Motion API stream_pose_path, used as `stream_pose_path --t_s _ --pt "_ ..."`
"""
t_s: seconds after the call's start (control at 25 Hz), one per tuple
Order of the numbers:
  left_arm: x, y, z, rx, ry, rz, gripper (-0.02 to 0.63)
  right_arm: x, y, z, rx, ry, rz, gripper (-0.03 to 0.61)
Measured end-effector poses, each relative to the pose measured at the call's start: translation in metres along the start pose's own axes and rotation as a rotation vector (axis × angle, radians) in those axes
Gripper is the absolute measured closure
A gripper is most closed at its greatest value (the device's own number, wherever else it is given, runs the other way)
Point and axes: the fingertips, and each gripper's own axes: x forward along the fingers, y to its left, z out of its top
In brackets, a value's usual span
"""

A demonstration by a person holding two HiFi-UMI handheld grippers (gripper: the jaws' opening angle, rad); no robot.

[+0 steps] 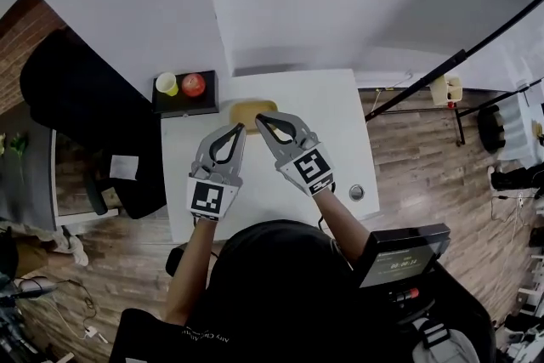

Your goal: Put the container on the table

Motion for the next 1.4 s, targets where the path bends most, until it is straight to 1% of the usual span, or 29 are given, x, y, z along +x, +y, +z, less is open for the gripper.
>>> stream_pose_path --t_s 0.2,0.32,0.52,0.8,1.08,1.4 --pt "-0.011 0.005 -0.008 -0.032 -0.011 0.045 0.612 -0.005 0.004 -0.018 0.03 0.037 -0.022 0.563" --pt "-0.013 0.006 -0.014 -0.033 -0.002 0.056 0.612 -0.008 0.005 -0.024 0.03 0.044 -0.025 0.563" --pt "-0.012 0.006 -0.031 -0.034 0.038 0.052 0.612 -0.008 0.009 -0.027 0.019 0.049 -0.022 0.563" --pt "-0.01 0.001 -0.046 -0.047 0.065 0.044 0.612 -0.008 0.011 -0.035 0.02 0.068 -0.012 0.563" --pt "-0.011 -0.001 -0.057 -0.052 0.096 0.026 0.612 -0.01 0.015 -0.044 0.029 0.09 -0.001 0.563" --pt "-0.013 -0.003 -0.061 -0.048 0.106 0.02 0.612 -0.01 0.02 -0.05 0.029 0.106 0.012 0.563"
